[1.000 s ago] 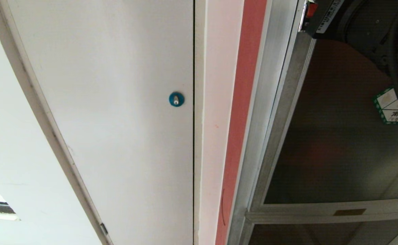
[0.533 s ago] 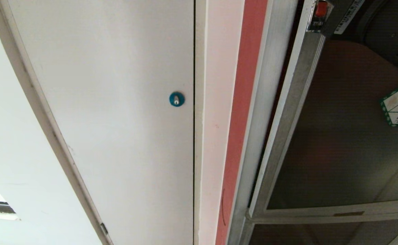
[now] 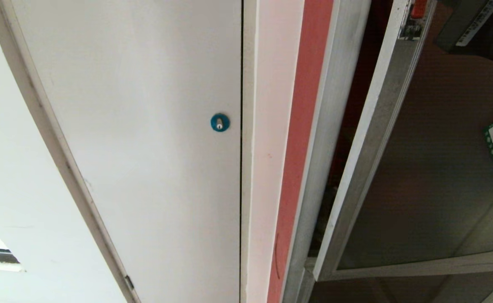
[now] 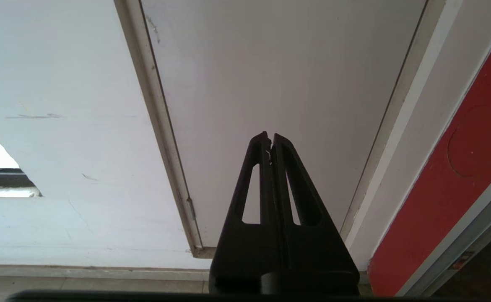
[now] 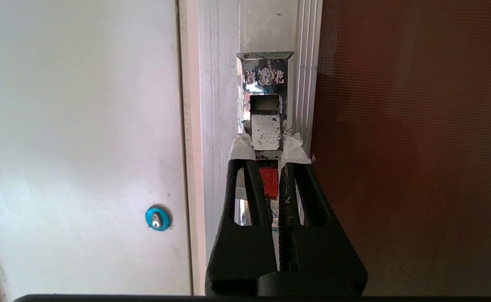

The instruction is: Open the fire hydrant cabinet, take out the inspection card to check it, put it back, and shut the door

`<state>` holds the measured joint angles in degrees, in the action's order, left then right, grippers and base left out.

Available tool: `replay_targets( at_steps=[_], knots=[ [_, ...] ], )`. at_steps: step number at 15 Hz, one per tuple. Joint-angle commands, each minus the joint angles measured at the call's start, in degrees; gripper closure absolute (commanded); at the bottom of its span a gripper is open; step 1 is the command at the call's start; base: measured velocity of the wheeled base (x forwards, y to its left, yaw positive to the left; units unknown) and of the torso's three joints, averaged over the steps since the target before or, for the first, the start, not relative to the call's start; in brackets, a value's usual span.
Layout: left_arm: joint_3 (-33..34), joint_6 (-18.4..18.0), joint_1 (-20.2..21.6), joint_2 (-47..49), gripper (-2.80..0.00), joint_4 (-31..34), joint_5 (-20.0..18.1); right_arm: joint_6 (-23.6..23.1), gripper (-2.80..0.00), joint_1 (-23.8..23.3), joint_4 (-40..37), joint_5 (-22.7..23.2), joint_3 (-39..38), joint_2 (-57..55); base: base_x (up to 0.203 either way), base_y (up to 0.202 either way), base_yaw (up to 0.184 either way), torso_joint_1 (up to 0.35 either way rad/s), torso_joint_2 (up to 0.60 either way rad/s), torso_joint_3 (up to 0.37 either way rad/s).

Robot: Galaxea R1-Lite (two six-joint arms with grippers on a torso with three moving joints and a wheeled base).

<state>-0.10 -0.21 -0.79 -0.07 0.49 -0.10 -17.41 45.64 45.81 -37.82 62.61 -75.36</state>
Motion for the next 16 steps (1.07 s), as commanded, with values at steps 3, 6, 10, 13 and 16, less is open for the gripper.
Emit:
replay_targets(
  at_steps=[3, 6, 10, 13, 16],
  knots=[
    [0.01, -0.02, 0.0, 0.03, 0.0, 0.02, 0.01, -0.08, 0.0, -0.03, 0.59, -0.59, -0.67, 1.15, 0.0, 0.0, 0.0, 0.0, 0.0, 0.0],
    [0.01, -0.05, 0.0, 0.01, 0.0, 0.03, 0.01, -0.08, 0.0, -0.03, 0.53, -0.52, -1.86, 0.74, 0.0, 0.0, 0.0, 0.0, 0.0, 0.0],
    [0.01, -0.05, 0.0, 0.06, 0.0, -0.03, 0.01, -0.08, 0.0, -0.03, 0.42, -0.59, -1.88, 0.65, 0.0, 0.0, 0.0, 0.0, 0.0, 0.0],
    [0.01, -0.04, 0.0, 0.04, 0.0, 0.03, 0.01, -0.08, -2.8, -0.03, 0.42, -0.59, -1.88, 0.82, 0.0, 0.0, 0.0, 0.0, 0.0, 0.0],
    [0.01, -0.06, 0.0, -0.01, 0.0, -0.05, 0.01, -0.08, -2.8, -0.03, 0.33, -0.59, -1.96, 1.0, 0.0, 0.0, 0.0, 0.0, 0.0, 0.0]
  ],
)
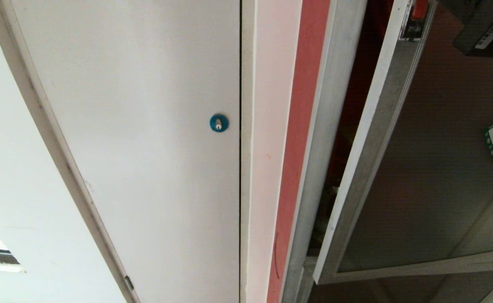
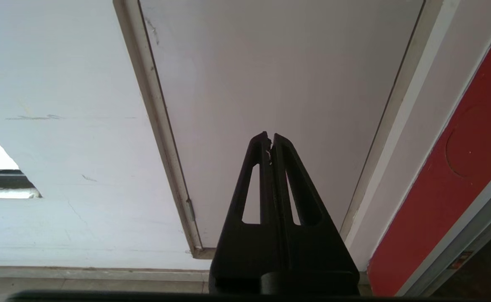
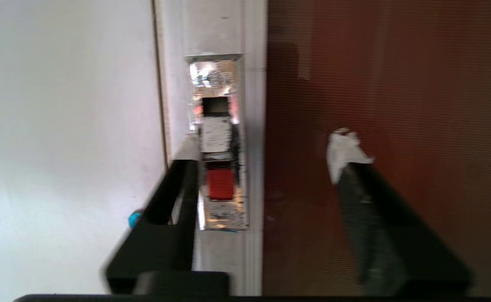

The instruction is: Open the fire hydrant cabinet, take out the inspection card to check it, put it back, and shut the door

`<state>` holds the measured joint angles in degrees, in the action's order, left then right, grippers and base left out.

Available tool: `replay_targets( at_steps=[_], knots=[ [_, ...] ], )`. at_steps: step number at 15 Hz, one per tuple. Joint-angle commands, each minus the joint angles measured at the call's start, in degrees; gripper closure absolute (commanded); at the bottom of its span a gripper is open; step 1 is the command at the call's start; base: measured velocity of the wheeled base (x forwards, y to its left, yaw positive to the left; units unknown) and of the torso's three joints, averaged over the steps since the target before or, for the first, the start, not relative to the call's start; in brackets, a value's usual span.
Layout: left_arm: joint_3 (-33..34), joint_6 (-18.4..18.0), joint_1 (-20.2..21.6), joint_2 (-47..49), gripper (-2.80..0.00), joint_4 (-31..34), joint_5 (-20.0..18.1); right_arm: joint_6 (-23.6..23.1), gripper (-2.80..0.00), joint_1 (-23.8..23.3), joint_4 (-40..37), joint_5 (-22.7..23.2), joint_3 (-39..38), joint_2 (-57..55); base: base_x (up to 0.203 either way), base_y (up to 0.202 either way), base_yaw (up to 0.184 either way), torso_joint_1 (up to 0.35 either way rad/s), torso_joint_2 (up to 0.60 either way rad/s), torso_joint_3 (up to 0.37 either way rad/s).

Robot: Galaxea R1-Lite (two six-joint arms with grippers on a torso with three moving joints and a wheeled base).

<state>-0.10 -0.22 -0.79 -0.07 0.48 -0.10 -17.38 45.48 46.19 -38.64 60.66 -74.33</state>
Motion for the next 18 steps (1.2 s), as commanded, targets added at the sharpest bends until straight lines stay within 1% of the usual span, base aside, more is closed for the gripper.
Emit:
replay_targets(
  at_steps=[1, 8, 13, 18],
  knots=[
    [0.01, -0.03, 0.0, -0.01, 0.0, 0.02, 0.02, -0.11, -2.8, 0.13, -0.05, 0.24, -0.07, 0.06, 0.0, 0.0, 0.0, 0.0, 0.0, 0.0],
    [0.01, -0.04, 0.0, 0.07, 0.0, -0.04, 0.02, -0.35, -2.8, 1.65, -0.05, 0.59, -3.91, 2.47, 0.0, 0.0, 0.0, 0.0, 0.0, 0.0],
    [0.01, -0.04, 0.0, 0.07, 0.0, -0.04, 0.02, -1.42, -2.8, 2.41, -0.14, 1.37, -6.51, 4.46, 0.0, 0.0, 0.0, 0.0, 0.0, 0.0],
    [0.01, -0.04, 0.0, 0.04, 0.0, -0.04, 0.02, -1.42, -2.8, 2.68, -2.79, 2.11, -8.72, 7.61, 0.0, 0.0, 0.0, 0.0, 0.0, 0.0]
  ],
)
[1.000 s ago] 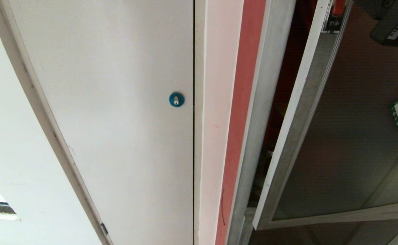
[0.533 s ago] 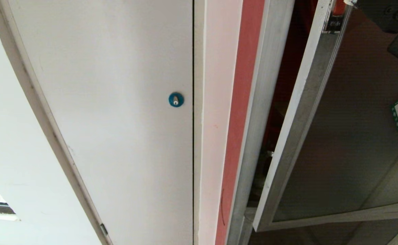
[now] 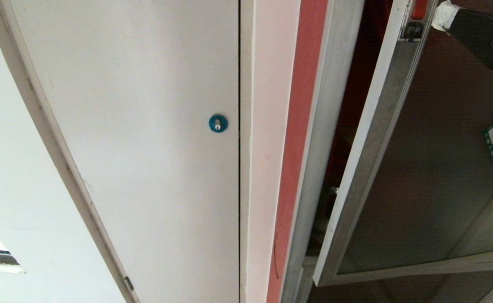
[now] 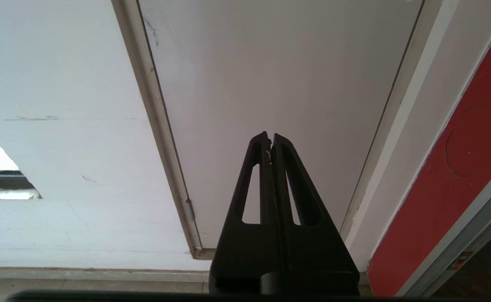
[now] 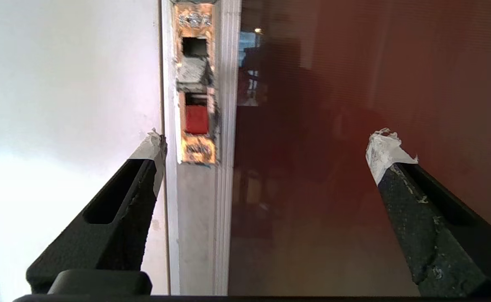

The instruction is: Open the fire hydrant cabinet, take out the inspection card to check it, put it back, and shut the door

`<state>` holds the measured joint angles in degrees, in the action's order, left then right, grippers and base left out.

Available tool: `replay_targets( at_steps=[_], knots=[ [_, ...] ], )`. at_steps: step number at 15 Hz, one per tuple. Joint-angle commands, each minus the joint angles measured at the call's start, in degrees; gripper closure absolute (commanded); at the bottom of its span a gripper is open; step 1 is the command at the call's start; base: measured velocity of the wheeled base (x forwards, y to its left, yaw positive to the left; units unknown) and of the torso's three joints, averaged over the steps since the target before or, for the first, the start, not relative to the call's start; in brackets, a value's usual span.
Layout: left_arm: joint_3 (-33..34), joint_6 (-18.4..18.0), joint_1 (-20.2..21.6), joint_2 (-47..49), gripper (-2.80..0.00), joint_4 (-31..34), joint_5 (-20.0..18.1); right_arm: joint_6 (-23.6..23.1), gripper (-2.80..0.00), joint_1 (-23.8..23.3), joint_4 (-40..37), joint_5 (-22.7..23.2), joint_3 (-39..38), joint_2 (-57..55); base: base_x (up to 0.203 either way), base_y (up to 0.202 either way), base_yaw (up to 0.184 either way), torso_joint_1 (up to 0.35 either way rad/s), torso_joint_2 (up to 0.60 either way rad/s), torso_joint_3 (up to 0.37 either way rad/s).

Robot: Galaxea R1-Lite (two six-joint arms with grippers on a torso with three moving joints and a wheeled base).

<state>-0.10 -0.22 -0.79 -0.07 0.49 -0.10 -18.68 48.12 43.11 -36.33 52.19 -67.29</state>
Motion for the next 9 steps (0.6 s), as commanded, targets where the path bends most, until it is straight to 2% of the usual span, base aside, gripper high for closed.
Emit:
replay_targets(
  at_steps=[1, 4, 5, 9],
  knots=[
    [0.01, -0.04, 0.0, -0.01, 0.0, -0.05, 0.01, -0.13, -2.8, 0.05, 0.16, -0.08, -0.8, 1.31, 0.0, 0.0, 0.0, 0.0, 0.0, 0.0],
    [0.01, 0.04, 0.0, 0.0, 0.0, 0.02, 0.01, -0.22, -2.8, -0.04, -0.9, 0.03, -2.65, 3.62, 0.0, 0.0, 0.0, 0.0, 0.0, 0.0],
    [0.01, 0.04, 0.0, 0.05, 0.0, 0.02, 0.01, -0.22, 0.0, -0.04, -2.07, 0.09, -3.07, 4.53, 0.0, 0.0, 0.0, 0.0, 0.0, 0.0],
    [0.01, -0.04, 0.0, 0.06, 0.0, 0.03, 0.01, -0.32, 0.0, -1.95, -2.76, -0.06, -3.7, 7.97, 0.0, 0.0, 0.0, 0.0, 0.0, 0.0]
  ],
)
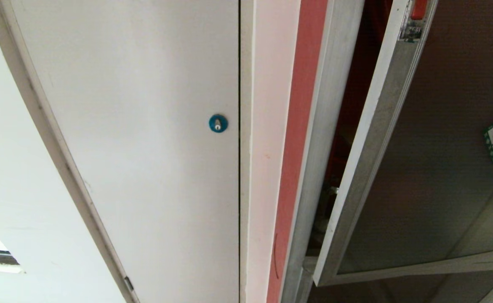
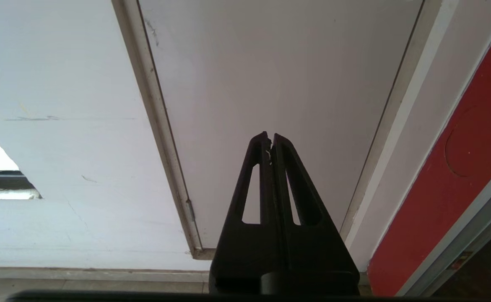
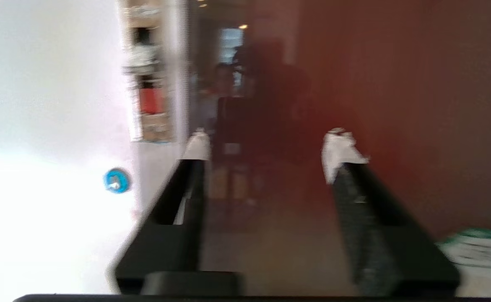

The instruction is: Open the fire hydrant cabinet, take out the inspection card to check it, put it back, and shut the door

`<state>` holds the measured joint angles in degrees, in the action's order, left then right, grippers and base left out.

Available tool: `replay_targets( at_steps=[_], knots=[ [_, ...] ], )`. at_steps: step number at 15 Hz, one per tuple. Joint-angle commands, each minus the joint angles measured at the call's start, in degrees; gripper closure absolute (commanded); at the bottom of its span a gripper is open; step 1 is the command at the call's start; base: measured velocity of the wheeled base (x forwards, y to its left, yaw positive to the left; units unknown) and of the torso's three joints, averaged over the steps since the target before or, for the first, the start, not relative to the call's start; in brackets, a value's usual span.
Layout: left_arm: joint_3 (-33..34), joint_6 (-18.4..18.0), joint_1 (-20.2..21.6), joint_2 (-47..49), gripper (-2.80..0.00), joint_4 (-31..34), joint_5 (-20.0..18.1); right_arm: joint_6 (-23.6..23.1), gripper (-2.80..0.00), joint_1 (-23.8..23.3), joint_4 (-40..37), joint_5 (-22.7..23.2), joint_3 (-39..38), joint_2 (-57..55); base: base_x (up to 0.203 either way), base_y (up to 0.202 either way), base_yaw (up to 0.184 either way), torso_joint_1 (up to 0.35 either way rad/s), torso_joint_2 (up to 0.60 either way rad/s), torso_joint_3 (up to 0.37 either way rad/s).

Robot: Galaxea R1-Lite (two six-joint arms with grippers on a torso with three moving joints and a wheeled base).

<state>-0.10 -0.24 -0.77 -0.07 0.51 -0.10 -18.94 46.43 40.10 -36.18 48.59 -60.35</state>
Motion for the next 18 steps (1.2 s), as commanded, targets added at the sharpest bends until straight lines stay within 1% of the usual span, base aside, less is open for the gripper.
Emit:
replay_targets(
  at_steps=[1, 5, 8, 11, 13, 15, 16, 18],
  knots=[
    [0.01, 0.0, -0.02, 0.07, 0.0, -0.01, 0.01, -0.37, 0.0, -1.79, 0.11, -0.2, -0.38, 1.99, 0.0, 0.0, 0.0, 0.0, 0.0, 0.0],
    [0.01, 0.07, -0.02, -0.01, 0.0, -0.07, 0.01, -0.9, 0.0, -8.35, -3.14, -0.12, -0.46, 8.82, 0.0, 0.0, 0.0, 0.0, 0.0, 0.0],
    [0.01, 0.01, -0.02, 0.07, 0.0, -0.07, 0.01, -0.84, 0.0, -16.83, -5.79, 0.08, -0.25, 13.73, 0.0, 0.0, 0.0, 0.0, 0.0, 0.0],
    [0.01, 0.0, -0.02, 0.07, 0.0, -0.05, 0.01, -0.56, 0.0, -27.5, -7.44, 0.24, -0.13, 18.6, 0.0, 0.0, 0.0, 0.0, 0.0, 0.0],
    [0.01, 0.07, -0.02, 0.05, 0.0, -0.05, 0.01, -0.41, 0.0, -34.1, -9.38, 0.2, -0.27, 24.23, 0.0, 0.0, 0.0, 0.0, 0.0, 0.0],
    [0.01, 0.04, -0.02, 0.03, 0.0, -0.06, 0.01, -0.39, 0.0, -39.22, -14.77, 0.31, -0.32, 30.71, 0.0, 0.0, 0.0, 0.0, 0.0, 0.0],
    [0.01, 0.07, -0.02, 0.0, 0.0, -0.07, 0.01, -0.36, 0.0, -40.9, -18.28, 0.54, -0.33, 34.14, 0.0, 0.0, 0.0, 0.0, 0.0, 0.0],
    [0.01, -0.02, -0.02, -0.01, 0.0, -0.07, 0.01, -0.31, 0.0, -42.84, -25.51, 1.1, -0.32, 40.31, 0.0, 0.0, 0.0, 0.0, 0.0, 0.0]
  ],
)
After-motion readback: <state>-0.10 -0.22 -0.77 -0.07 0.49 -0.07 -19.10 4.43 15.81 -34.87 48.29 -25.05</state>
